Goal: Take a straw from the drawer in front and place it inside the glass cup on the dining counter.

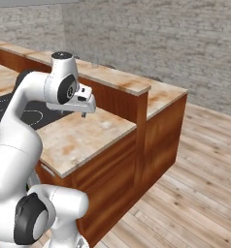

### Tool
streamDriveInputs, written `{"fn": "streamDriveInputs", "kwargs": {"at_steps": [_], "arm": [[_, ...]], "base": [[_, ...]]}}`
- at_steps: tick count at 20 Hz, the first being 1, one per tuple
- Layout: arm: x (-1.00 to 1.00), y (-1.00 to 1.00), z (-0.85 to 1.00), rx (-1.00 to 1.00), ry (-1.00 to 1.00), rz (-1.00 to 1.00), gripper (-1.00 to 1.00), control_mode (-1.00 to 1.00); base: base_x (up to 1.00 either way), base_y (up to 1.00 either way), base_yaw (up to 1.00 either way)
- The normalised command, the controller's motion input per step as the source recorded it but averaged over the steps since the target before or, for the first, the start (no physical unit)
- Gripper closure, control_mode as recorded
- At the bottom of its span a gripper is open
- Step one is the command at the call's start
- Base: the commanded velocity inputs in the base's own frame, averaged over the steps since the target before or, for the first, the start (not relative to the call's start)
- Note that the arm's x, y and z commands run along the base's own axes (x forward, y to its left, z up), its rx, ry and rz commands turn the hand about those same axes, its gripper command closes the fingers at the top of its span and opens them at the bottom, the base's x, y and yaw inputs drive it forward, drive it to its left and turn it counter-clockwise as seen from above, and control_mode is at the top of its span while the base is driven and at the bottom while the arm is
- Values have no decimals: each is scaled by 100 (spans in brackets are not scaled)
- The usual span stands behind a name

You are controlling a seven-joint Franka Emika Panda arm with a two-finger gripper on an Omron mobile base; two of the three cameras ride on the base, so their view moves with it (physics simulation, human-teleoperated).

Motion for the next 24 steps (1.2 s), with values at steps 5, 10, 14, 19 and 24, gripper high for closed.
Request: {"fn": "streamDriveInputs", "kwargs": {"at_steps": [5,10,14,19,24], "arm": [[0,1,-4,-3,2,0,-100,-100],[0,38,-35,-14,3,1,-100,-100],[0,49,-37,-16,12,8,-100,-100],[0,40,-38,-11,15,9,-100,-100],[0,71,-54,-8,3,5,-100,-100]], "base": [[0,0,0],[0,0,0],[0,0,0],[0,0,0],[0,0,0]]}}
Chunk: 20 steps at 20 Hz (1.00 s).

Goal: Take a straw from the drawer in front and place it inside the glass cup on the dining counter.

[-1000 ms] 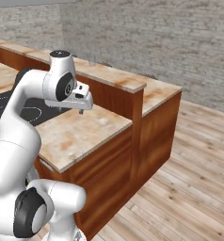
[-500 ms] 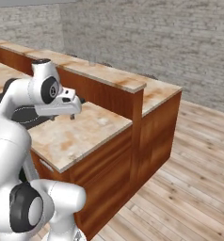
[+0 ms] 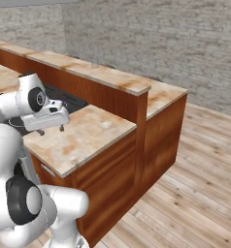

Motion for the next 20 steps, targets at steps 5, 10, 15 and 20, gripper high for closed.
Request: {"fn": "streamDriveInputs", "kwargs": {"at_steps": [5,10,15,20], "arm": [[0,82,-54,-11,0,3,-100,-100],[0,67,-42,-14,7,3,-100,-100],[0,43,-48,-19,7,6,-100,-100],[0,34,-40,-19,12,9,-100,-100]], "base": [[0,0,0],[0,0,0],[0,0,0],[0,0,0]]}}
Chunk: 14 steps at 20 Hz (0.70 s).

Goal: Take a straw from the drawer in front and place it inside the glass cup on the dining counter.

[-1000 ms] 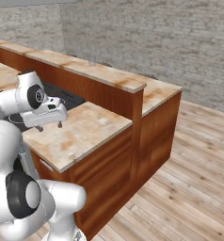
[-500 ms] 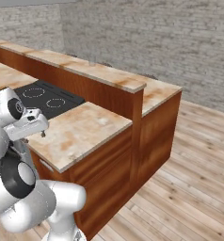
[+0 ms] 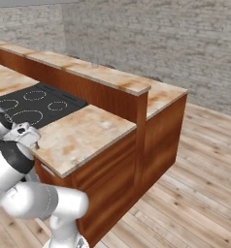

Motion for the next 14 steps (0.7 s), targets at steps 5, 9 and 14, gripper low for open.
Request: {"fn": "streamDriveInputs", "kwargs": {"at_steps": [5,9,14], "arm": [[0,33,-31,-11,9,11,-100,-100],[-1,27,-21,-6,7,9,-100,-100],[0,26,-18,-8,6,7,-100,-100]], "base": [[0,0,0],[0,0,0],[0,0,0]]}}
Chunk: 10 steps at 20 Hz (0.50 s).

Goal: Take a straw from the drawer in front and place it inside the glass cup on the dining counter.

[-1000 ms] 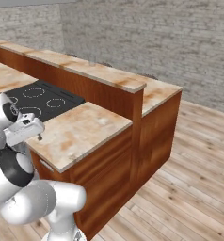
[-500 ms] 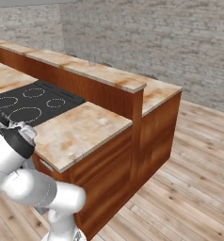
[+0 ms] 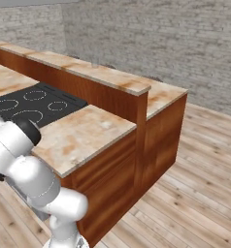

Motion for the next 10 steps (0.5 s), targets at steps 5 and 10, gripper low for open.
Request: {"fn": "streamDriveInputs", "kwargs": {"at_steps": [5,10], "arm": [[0,20,-28,-12,0,7,-100,-100],[0,3,-25,-9,0,7,-100,-100]], "base": [[0,0,0],[0,0,0]]}}
